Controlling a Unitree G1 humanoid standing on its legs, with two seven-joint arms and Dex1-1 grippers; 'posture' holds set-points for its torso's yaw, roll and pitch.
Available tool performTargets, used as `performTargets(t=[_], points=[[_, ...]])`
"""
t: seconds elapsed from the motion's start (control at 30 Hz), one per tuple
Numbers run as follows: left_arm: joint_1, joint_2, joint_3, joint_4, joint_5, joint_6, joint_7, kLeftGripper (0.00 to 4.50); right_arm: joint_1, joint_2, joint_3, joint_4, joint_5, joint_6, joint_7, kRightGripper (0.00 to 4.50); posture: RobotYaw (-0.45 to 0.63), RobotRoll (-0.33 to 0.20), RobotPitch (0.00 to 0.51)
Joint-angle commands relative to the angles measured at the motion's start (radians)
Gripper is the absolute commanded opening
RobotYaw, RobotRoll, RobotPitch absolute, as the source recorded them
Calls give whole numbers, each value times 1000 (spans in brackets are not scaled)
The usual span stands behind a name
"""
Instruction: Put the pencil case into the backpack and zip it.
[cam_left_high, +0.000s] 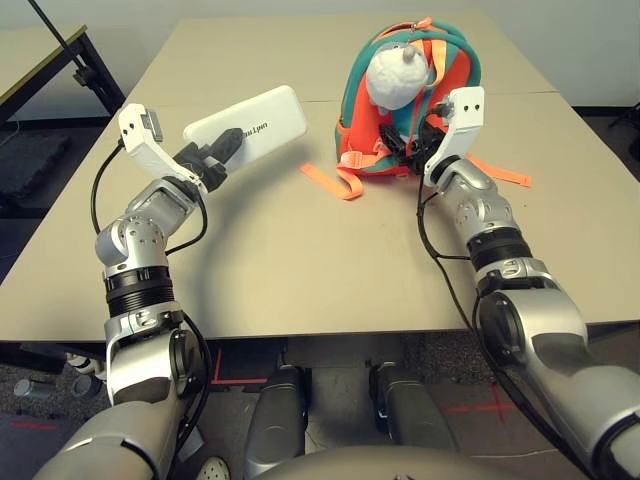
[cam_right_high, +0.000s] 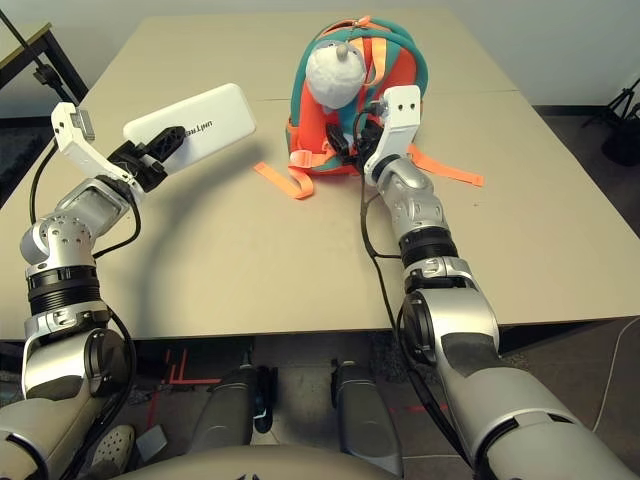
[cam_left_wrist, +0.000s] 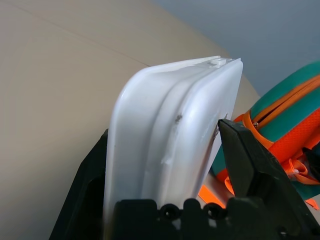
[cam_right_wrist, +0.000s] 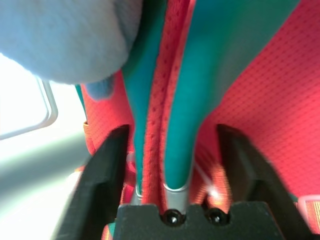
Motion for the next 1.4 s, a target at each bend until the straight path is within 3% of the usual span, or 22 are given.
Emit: performTargets(t=[0.03,0.13,0.2,0.43,0.67,0.87,1.17,1.4], points=[[1,3,3,-25,1,-22,-2,3221,-2,3,8,-3,-9,-14,24,2154,10,0,89],[-3,-1,-4,-17,4,-29,-3,3221,28,-2,17,-50,-14,-3,39,1053,-3,0,86],[-7,-4,-9,-9,7,-34,-5,3221,54,-3,24,-98,-13,15,49,776,-8,0,86],[-14,-13,-20,7,13,-50,-11,3221,202,-32,56,-411,16,165,75,772,-20,0,91],[-15,-15,-26,25,17,-64,-22,3216,415,-97,47,-900,108,460,42,772,-41,0,104],[-25,-20,-44,61,24,-77,-36,3216,520,-139,26,-1183,223,689,8,772,-74,0,113],[-51,-22,-57,111,38,-95,-59,3216,627,-162,-29,-1458,367,909,-85,772,-104,0,119],[-71,-19,-72,162,53,-120,-87,3216,654,-108,-44,-1536,436,978,-192,772,-120,0,117]])
